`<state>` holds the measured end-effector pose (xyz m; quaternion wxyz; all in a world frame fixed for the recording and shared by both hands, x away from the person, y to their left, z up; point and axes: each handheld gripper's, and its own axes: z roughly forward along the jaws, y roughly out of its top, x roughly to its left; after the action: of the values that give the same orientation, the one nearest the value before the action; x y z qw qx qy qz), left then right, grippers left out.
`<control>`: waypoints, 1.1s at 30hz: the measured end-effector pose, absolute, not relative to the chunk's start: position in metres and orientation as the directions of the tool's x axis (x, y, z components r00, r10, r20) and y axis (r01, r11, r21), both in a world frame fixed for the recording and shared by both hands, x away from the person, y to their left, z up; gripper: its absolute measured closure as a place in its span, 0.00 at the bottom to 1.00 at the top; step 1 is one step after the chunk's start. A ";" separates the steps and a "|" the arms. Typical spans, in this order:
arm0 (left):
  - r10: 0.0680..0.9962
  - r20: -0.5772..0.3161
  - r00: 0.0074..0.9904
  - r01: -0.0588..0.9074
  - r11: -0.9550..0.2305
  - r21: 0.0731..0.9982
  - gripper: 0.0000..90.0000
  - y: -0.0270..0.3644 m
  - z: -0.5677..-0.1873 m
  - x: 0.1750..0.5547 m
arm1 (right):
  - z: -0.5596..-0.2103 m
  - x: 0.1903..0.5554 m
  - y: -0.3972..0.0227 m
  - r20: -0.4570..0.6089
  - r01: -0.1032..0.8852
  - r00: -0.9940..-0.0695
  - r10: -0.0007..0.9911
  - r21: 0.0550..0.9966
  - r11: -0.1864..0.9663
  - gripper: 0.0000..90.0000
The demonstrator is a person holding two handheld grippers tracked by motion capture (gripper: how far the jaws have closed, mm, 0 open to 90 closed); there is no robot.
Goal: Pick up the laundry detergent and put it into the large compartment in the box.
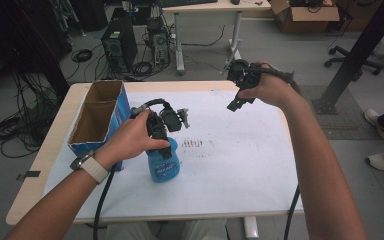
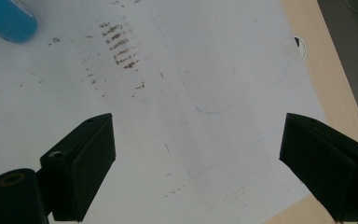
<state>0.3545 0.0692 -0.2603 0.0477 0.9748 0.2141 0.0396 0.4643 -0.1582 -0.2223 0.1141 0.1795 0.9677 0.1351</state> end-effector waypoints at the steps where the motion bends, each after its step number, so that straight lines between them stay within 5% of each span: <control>1: 0.427 0.065 0.902 0.418 -0.901 0.117 0.42 0.069 -0.251 0.353 | -0.223 0.464 -0.158 -0.172 0.316 -0.910 0.377 0.302 0.899 0.11; 33: 0.627 0.101 0.772 0.610 -0.776 0.161 0.42 0.093 -0.139 0.358 | -0.218 0.463 -0.156 -0.173 0.319 -0.909 0.379 0.297 0.900 0.12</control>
<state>0.3580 0.0932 -0.1393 0.0595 0.9394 0.3292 0.0748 0.4630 -0.1564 -0.2182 0.1140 0.1802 0.9680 0.1322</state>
